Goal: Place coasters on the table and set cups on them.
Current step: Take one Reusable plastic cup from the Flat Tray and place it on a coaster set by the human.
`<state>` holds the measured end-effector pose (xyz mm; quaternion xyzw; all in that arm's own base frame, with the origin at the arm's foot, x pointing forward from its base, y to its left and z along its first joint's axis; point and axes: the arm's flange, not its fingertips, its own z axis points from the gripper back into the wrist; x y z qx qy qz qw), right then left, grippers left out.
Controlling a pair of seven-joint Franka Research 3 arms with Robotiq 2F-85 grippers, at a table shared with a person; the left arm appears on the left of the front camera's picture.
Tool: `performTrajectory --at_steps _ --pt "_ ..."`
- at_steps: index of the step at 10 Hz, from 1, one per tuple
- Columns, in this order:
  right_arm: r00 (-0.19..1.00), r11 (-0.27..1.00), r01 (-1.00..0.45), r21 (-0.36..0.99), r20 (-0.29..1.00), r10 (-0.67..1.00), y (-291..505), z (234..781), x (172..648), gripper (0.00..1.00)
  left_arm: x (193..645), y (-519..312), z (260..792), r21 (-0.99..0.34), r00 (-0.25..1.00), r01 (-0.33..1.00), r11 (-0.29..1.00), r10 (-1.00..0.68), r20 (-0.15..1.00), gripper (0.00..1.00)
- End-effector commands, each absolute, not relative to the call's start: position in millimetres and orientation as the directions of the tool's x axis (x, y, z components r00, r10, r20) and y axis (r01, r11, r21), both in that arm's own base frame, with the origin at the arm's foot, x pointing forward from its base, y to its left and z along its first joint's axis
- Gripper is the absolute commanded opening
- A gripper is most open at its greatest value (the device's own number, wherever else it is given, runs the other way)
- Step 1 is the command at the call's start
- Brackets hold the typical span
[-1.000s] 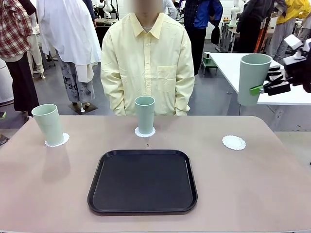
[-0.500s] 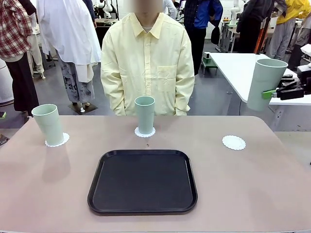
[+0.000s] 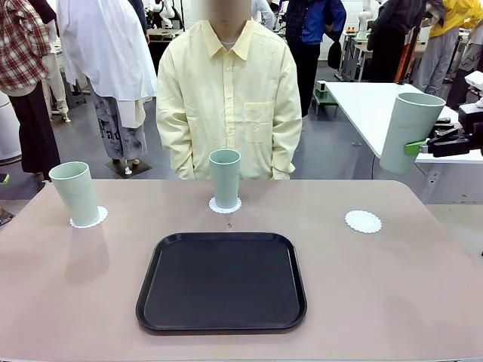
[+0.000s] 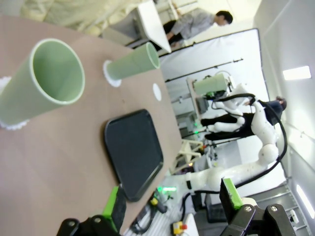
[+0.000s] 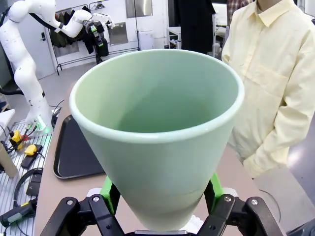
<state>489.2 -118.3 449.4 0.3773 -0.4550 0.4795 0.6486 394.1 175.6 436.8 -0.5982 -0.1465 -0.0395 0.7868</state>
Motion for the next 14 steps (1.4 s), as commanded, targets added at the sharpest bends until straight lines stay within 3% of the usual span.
performTrajectory --at_steps 1,3,5,7,14 --pt "0.134 0.259 -0.964 0.06 0.952 0.276 -119.0 449.3 489.1 0.82 392.8 175.7 439.2 -0.931 0.954 0.234 0.281 0.118 0.275 1.0" --pt "0.127 0.256 -0.965 0.054 0.952 0.279 -118.3 449.1 489.3 0.82 392.8 175.7 439.2 -0.931 0.954 0.234 0.281 0.118 0.275 1.0" --pt "0.034 0.177 -0.984 -0.014 0.964 0.264 -112.1 421.5 505.1 0.82 392.8 175.7 439.2 -0.931 0.954 0.234 0.281 0.118 0.275 1.0" --pt "0.02 0.189 -0.981 -0.03 0.967 0.254 -112.8 397.7 517.9 0.82 392.8 175.7 439.2 -0.931 0.954 0.234 0.281 0.118 0.275 1.0" --pt "0.164 0.206 -0.973 0.102 0.934 0.316 -111.6 317.9 556.6 0.82 392.8 175.7 439.2 -0.931 0.954 0.234 0.281 0.118 0.275 1.0"
